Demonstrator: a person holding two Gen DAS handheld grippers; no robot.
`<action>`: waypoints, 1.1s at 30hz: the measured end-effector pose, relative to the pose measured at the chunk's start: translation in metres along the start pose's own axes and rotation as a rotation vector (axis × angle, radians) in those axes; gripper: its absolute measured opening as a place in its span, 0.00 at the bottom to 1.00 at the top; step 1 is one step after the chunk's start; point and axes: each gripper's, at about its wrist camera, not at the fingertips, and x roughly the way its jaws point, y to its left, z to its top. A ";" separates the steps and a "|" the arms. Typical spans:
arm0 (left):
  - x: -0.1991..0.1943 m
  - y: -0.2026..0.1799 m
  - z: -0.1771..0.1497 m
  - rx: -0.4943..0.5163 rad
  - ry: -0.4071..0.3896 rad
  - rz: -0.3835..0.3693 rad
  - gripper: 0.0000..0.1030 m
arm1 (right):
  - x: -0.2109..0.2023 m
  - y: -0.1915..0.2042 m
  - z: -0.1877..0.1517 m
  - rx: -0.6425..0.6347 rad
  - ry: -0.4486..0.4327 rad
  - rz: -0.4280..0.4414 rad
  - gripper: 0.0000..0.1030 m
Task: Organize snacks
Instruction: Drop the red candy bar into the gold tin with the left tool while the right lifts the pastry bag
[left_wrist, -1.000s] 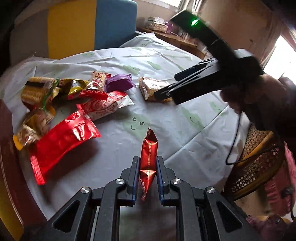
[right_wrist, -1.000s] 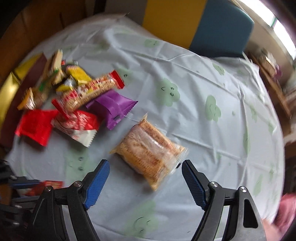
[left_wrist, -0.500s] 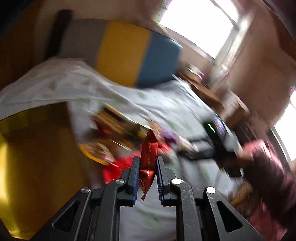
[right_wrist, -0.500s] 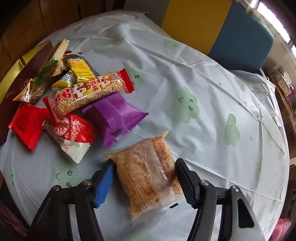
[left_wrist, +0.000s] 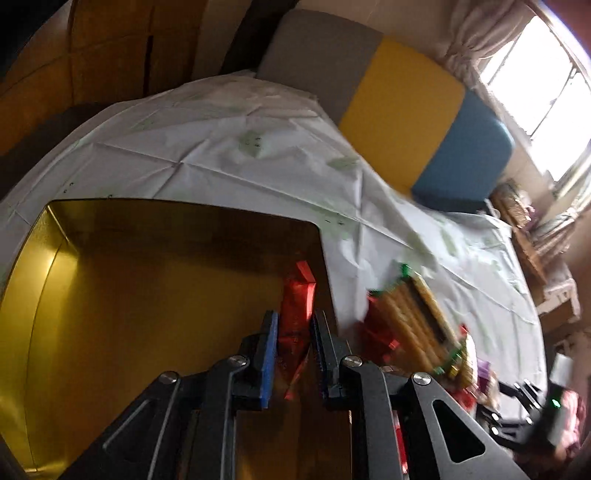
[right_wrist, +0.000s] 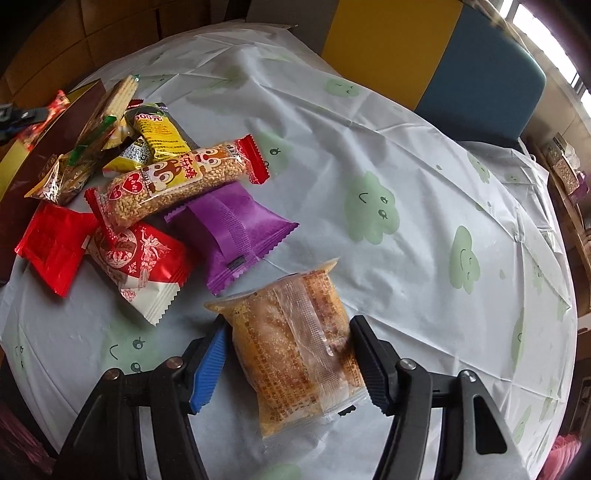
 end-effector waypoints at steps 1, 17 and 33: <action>0.004 0.000 0.002 0.000 0.007 -0.004 0.18 | 0.000 0.000 -0.001 -0.001 -0.002 0.001 0.64; -0.067 -0.018 -0.081 0.168 -0.100 0.124 0.50 | -0.001 0.008 -0.004 -0.017 -0.009 -0.014 0.63; -0.102 0.002 -0.131 0.153 -0.106 0.185 0.51 | -0.003 0.013 -0.011 0.019 -0.010 -0.035 0.61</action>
